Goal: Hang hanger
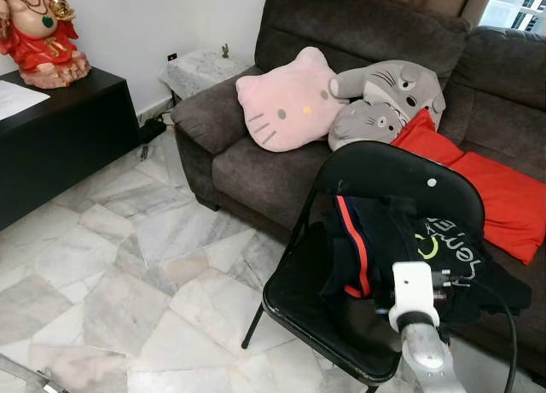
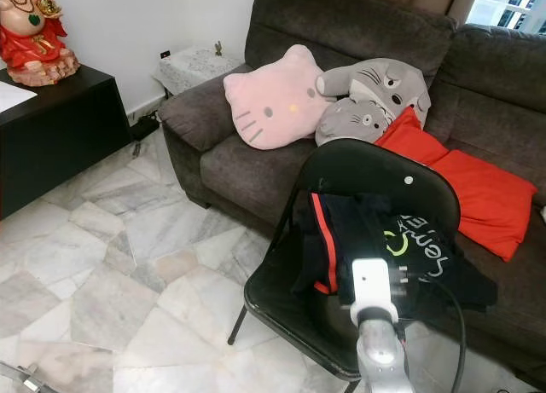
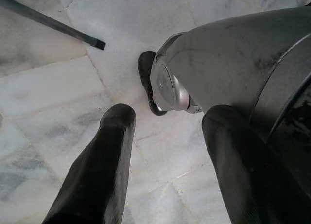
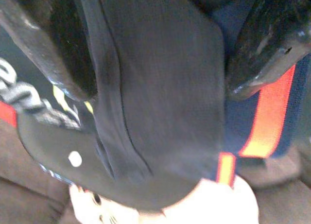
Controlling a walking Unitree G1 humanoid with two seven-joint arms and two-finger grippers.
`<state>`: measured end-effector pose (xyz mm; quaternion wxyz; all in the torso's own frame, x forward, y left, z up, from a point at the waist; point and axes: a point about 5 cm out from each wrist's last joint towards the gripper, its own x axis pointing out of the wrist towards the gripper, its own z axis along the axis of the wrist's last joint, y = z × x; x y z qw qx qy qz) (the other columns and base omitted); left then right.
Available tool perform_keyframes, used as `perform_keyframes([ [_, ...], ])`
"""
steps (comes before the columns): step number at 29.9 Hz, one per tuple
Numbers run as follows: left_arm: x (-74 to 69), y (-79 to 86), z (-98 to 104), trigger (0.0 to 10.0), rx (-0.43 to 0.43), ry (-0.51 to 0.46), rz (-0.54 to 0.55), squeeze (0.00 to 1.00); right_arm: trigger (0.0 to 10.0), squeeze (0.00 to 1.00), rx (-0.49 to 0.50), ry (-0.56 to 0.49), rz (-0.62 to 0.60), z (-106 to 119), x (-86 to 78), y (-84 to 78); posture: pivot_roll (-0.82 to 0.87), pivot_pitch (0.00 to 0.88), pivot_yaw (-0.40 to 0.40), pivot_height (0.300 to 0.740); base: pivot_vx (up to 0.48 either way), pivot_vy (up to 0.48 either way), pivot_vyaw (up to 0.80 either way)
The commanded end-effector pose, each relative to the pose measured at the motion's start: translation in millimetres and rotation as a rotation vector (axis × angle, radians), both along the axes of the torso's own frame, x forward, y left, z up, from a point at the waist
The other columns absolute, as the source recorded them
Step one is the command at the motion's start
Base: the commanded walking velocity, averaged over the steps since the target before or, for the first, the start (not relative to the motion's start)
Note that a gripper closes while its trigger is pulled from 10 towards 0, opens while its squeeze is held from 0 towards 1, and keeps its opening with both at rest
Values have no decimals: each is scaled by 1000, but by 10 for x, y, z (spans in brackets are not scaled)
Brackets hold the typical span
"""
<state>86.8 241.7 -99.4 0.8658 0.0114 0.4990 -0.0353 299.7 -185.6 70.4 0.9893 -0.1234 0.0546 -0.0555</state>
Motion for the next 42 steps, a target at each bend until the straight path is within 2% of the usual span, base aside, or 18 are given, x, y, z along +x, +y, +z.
perform_keyframes([
  [1, -87, -37, -33, 10000, -13, 43, -16, 0, 10000, 0, 17, -16, 18, 12, 22, 12, 5, 89, -59, 740, 0, 0, 0],
  [5, -85, -37, -33, 10000, -12, 42, -13, 0, 10000, 0, 13, -7, 43, 1, 80, 64, 10, 90, -62, 740, 0, 0, 0],
  [11, -86, -36, -34, 10000, -11, 44, -12, 0, 10000, 0, 7, 12, 2, -42, 75, 20, 11, 89, -60, 740, 0, 0, 0],
  [15, -86, -36, -34, 10000, -12, 46, -15, 0, 10000, 0, -13, 59, -64, -147, -6, -87, 9, 89, -61, 740, 0, 0, 0],
  [21, -85, -35, -34, 10000, -10, 46, -18, 0, 10000, 0, -6, 25, -97, -159, -112, -144, 3, 89, -58, 740, 0, 0, 0],
  [25, -85, -36, -34, 10000, -11, 47, -21, 0, 10000, 0, -10, 69, -87, -231, -136, -133, 6, 89, -59, 740, 0, 0, 0],
  [33, -85, -34, -34, 10000, -10, 49, -21, 0, 10000, 0, 4, 80, -41, -237, -89, -78, 6, 88, -58, 740, 0, 0, 0],
  [37, -84, -35, -34, 10000, -11, 49, -20, 0, 10000, 0, -17, 70, -82, -217, -42, -129, 8, 89, -58, 740, 0, 0, 0],
  [38, -84, -37, -35, 10000, -12, 49, -20, 0, 10000, 0, -38, 74, -139, -204, -20, -198, 11, 90, -59, 740, 0, 0, 0],
  [42, -86, -35, -35, 10000, -12, 50, -20, 0, 10000, 0, -26, 67, -195, -170, -10, -256, 7, 90, -58, 740, 0, 0, 0],
])
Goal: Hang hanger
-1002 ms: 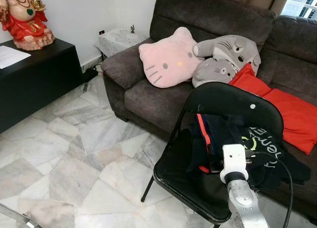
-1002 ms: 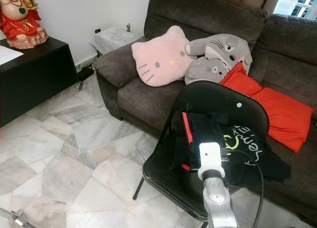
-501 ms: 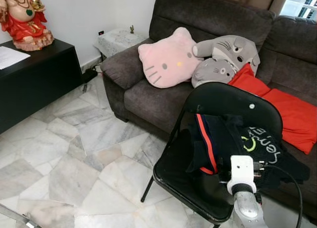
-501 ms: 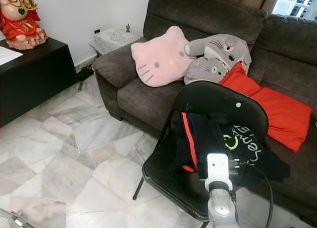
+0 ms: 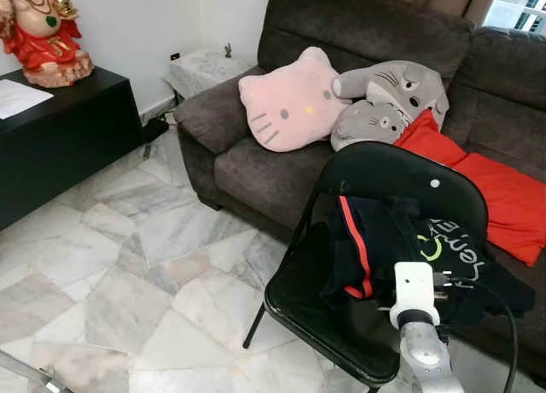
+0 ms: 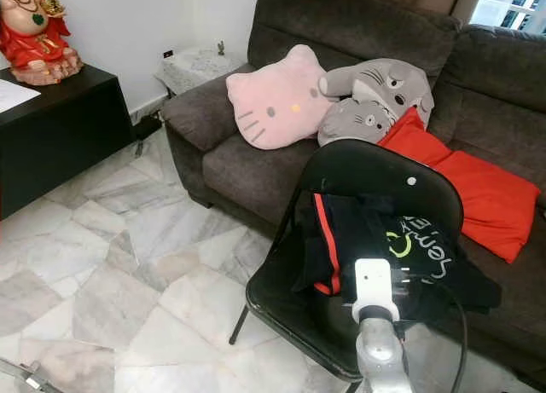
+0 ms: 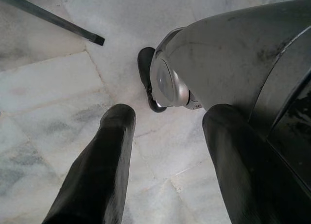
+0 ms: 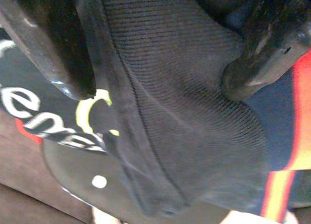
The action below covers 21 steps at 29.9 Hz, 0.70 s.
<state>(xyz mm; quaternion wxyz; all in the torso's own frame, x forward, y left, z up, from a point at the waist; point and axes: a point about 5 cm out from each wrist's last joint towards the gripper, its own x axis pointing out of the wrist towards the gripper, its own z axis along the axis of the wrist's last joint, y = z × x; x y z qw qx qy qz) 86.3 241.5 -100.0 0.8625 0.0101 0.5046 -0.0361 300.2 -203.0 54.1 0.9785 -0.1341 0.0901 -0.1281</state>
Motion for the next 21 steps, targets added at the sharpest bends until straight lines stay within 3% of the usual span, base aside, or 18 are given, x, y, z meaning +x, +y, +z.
perform_keyframes([
  [1, -82, -33, -29, 10000, -9, 38, -20, 0, 10000, 0, 5, 20, -40, -12, -19, -79, 5, 90, -58, 740, 0, 0, 0],
  [7, -83, -36, -30, 10000, -12, 40, -23, 0, 10000, 0, 26, 133, -4, -209, -106, -34, 5, 92, -58, 740, 0, 0, 0],
  [13, -84, -34, -30, 10000, -12, 39, -22, 0, 10000, 0, 25, 116, -10, -185, -105, -31, 4, 91, -58, 740, 0, 0, 0],
  [21, -85, -35, -31, 10000, -14, 43, -27, 0, 10000, 0, 13, 148, -92, -187, -177, -168, 0, 91, -59, 740, 0, 0, 0],
])
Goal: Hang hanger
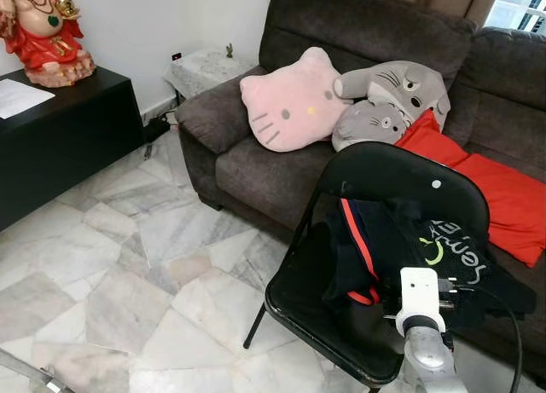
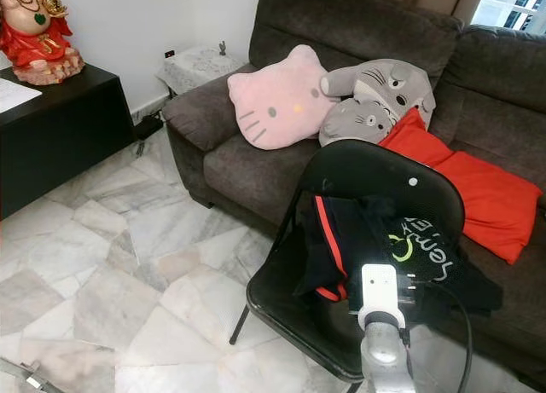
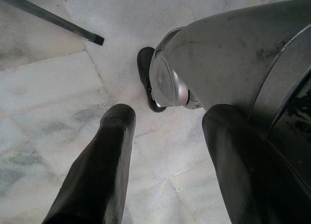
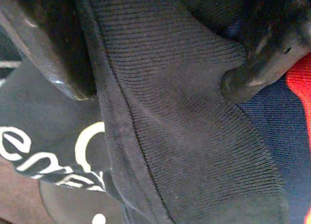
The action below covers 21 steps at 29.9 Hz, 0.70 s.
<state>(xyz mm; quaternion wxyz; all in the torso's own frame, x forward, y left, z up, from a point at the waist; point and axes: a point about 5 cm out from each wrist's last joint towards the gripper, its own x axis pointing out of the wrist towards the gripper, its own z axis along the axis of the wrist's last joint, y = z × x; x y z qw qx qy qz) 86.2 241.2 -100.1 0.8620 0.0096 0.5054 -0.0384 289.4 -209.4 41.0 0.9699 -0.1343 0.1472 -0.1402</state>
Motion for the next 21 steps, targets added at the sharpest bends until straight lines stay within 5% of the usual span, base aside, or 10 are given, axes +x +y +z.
perform_keyframes([
  [1, -84, -32, -30, 10000, -11, 41, -24, 0, 10000, 0, 1, 38, -51, -56, -68, -104, 0, 91, -59, 740, 0, 0, 0],
  [21, -80, -36, -30, 10000, -11, 40, -28, 0, 10000, 0, -8, -263, -168, 391, -104, -219, 0, 86, -61, 740, 0, 0, 0],
])
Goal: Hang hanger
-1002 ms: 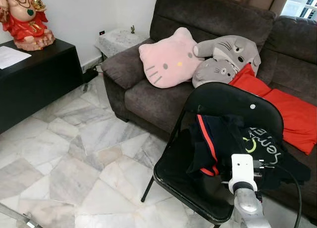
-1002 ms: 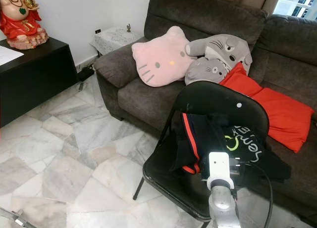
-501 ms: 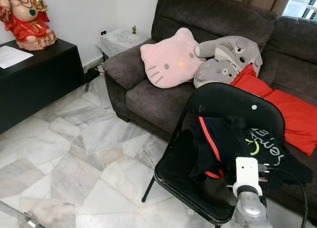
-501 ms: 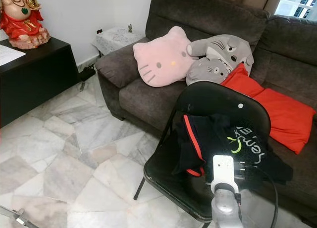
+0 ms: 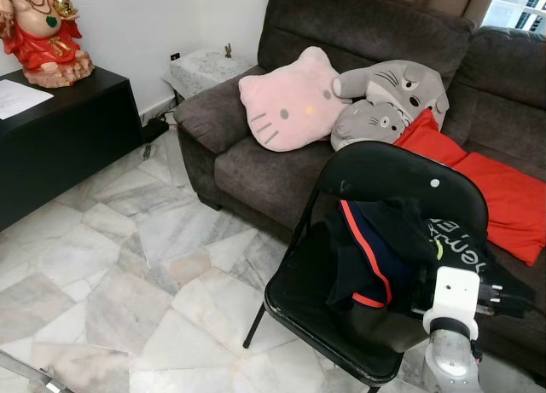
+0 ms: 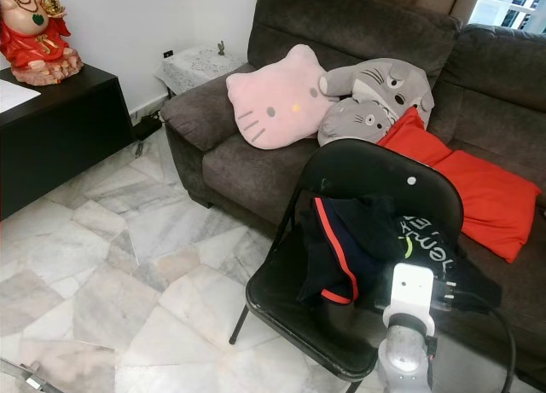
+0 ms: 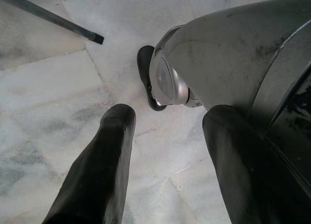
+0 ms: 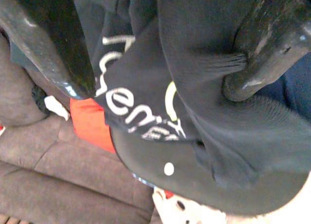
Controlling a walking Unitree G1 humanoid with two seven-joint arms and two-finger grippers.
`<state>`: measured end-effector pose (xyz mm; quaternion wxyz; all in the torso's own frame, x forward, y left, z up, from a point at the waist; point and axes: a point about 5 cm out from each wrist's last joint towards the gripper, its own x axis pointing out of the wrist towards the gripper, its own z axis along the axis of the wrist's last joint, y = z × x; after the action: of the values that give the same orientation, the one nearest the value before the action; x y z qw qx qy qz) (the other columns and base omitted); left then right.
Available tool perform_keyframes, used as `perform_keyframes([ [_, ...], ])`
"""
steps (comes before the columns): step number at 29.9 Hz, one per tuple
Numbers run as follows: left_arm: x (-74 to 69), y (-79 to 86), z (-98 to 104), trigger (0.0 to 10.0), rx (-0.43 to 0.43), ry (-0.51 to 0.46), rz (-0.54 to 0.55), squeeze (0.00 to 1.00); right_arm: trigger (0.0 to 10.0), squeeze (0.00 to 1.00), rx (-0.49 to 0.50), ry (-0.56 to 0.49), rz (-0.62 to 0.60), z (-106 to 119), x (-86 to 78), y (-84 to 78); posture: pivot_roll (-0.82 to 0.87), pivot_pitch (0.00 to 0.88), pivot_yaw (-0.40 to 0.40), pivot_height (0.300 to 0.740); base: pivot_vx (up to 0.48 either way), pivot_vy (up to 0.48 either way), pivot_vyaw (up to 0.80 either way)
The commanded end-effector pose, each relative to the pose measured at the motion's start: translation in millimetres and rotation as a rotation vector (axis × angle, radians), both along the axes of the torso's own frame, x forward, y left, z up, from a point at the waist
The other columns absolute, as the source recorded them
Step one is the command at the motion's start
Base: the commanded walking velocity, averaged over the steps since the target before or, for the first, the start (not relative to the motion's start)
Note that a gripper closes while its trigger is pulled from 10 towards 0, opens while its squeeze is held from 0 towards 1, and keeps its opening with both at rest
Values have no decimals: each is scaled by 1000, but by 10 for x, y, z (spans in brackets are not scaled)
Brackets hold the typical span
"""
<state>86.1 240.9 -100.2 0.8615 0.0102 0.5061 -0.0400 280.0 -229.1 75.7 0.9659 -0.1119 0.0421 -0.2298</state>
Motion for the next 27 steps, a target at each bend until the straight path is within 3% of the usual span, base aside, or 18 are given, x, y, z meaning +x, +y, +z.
perform_keyframes([
  [1, -78, -34, -29, 10000, -10, 38, -24, 0, 10000, 0, 5, -30, -14, 45, -10, -22, 0, 86, -61, 740, 0, 0, 0],
  [4, -76, -31, -27, 10000, -9, 37, -25, 0, 10000, 0, -11, -110, -8, 160, -7, 9, 1, 85, -59, 740, 0, 0, 0],
  [7, -76, -30, -27, 10000, -8, 37, -26, 0, 10000, 0, -8, -127, 6, 185, 6, 27, -1, 85, -59, 740, 0, 0, 0],
  [12, -75, -31, -27, 10000, -7, 37, -27, 0, 10000, 0, -1, -41, -11, 66, 9, 15, 6, 83, -61, 740, 0, 0, 0],
  [19, -74, -32, -28, 10000, -6, 36, -25, 0, 10000, 0, 33, 1, -9, -22, -1, 16, 3, 81, -61, 740, 0, 0, 0],
  [27, -73, -30, -27, 10000, -5, 35, -25, 0, 10000, 0, -24, -106, 160, 162, 11, 204, 0, 84, -61, 740, 0, 0, 0],
])
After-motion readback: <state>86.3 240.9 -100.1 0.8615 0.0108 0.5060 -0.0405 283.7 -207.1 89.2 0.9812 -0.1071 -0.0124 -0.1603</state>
